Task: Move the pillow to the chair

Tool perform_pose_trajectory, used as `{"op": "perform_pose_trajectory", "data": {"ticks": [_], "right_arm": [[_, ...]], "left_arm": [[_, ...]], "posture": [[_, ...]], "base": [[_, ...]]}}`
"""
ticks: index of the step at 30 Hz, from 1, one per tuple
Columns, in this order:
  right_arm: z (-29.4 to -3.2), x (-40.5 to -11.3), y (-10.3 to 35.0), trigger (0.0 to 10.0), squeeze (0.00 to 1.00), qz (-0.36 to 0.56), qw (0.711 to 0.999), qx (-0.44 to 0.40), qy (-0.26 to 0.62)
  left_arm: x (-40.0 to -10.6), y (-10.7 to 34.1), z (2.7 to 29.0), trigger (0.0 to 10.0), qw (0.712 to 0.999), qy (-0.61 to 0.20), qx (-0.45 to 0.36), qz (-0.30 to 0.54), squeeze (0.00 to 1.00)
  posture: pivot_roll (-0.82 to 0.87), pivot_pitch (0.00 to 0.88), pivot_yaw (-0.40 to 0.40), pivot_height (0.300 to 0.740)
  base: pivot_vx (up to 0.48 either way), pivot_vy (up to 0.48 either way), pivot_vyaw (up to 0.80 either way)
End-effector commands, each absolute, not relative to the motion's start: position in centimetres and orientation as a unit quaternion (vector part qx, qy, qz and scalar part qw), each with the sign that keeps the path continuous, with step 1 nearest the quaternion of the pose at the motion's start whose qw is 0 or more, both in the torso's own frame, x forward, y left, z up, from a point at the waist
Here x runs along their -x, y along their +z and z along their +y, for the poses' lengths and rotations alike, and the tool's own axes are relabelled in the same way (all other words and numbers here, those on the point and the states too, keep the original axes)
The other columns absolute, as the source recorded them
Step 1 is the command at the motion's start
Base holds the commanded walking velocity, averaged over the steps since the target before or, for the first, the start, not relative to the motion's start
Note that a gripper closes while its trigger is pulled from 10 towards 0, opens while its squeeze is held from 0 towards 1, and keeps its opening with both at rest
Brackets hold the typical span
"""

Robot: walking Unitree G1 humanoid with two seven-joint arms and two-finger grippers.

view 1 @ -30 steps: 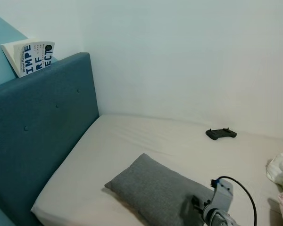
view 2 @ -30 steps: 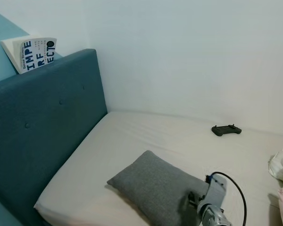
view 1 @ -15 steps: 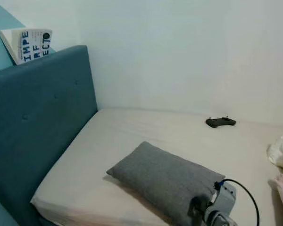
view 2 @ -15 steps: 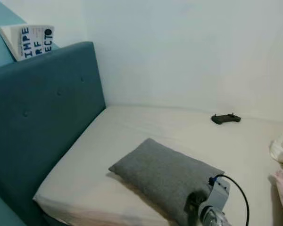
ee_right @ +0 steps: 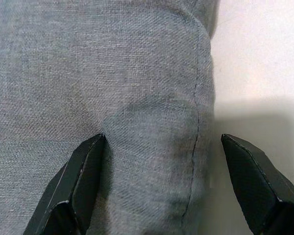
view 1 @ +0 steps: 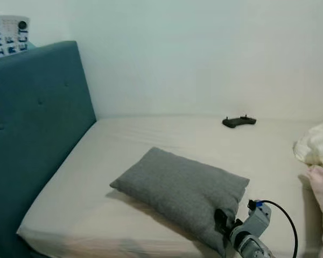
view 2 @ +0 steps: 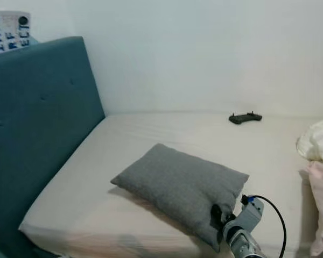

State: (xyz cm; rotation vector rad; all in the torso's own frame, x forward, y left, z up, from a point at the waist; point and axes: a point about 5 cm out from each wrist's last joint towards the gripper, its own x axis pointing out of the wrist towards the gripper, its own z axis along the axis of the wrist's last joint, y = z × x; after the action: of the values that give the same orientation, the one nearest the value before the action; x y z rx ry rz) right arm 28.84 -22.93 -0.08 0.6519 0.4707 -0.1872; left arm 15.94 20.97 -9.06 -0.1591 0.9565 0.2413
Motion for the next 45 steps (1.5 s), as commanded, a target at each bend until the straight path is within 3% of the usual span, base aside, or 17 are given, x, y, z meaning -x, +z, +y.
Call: {"op": "perform_pose_trajectory", "data": {"ticks": [1,7,12,21,26,32,33,34,45], "right_arm": [[-23.2,-28.5,-0.3,10.0,0.0,0.228,0.911,-0.329,-0.099],[-23.2,-26.8,-1.6,10.0,0.0,0.219,0.873,-0.426,-0.091],[-21.1,-26.7,-1.8,10.0,0.0,0.194,0.848,-0.493,-0.038],[-17.9,-27.9,-1.2,10.0,0.0,0.21,0.84,-0.501,0.025],[-13.6,-28.6,-0.4,10.0,0.0,0.244,0.83,-0.477,0.156],[-11.8,-29.8,0.7,10.0,0.0,0.245,0.841,-0.449,0.174],[-11.9,-30.2,1.1,7.6,0.0,0.231,0.842,-0.458,0.167],[-12.0,-30.5,1.3,0.0,0.0,0.221,0.842,-0.464,0.163],[-13.6,-31.2,2.0,0.0,0.0,0.194,0.856,-0.454,0.152]], "left_arm": [[-15.6,-9.1,21.7,10.0,0.877,0.118,0.066,0.462,0.0],[-15.2,-9.2,21.9,10.0,0.875,0.117,0.062,0.466,0.0],[-15.3,-9.0,22.2,10.0,0.878,0.115,0.057,0.461,0.0],[-16.1,-8.6,22.8,10.0,0.884,0.112,0.049,0.452,0.0],[-15.8,-8.6,23.0,10.0,0.883,0.11,0.044,0.455,0.0],[-15.9,-8.7,22.8,10.0,0.882,0.106,0.043,0.456,0.0],[-15.9,-8.7,22.7,10.0,0.883,0.105,0.044,0.456,0.0],[-15.9,-8.7,22.7,10.0,0.883,0.105,0.044,0.455,0.0],[-15.7,-8.8,22.5,10.0,0.882,0.106,0.047,0.458,0.0]], "posture": [[-0.07,0.018,0.022,0.55],[-0.06,0.024,0.027,0.52],[-0.04,0.031,0.048,0.495],[-0.03,0.028,0.061,0.49],[-0.04,0.03,0.066,0.49],[-0.04,0.034,0.067,0.49],[-0.03,0.039,0.068,0.49],[-0.03,0.039,0.068,0.49],[-0.04,0.034,0.059,0.49]], "base": [[0.0,0.0,0.0],[0.0,0.0,0.0],[0.0,0.0,0.0],[0.0,0.0,0.0],[0.0,0.0,0.0],[0.0,0.0,0.0],[0.0,0.0,0.0],[0.0,0.0,0.0],[0.0,0.0,0.0]]}}
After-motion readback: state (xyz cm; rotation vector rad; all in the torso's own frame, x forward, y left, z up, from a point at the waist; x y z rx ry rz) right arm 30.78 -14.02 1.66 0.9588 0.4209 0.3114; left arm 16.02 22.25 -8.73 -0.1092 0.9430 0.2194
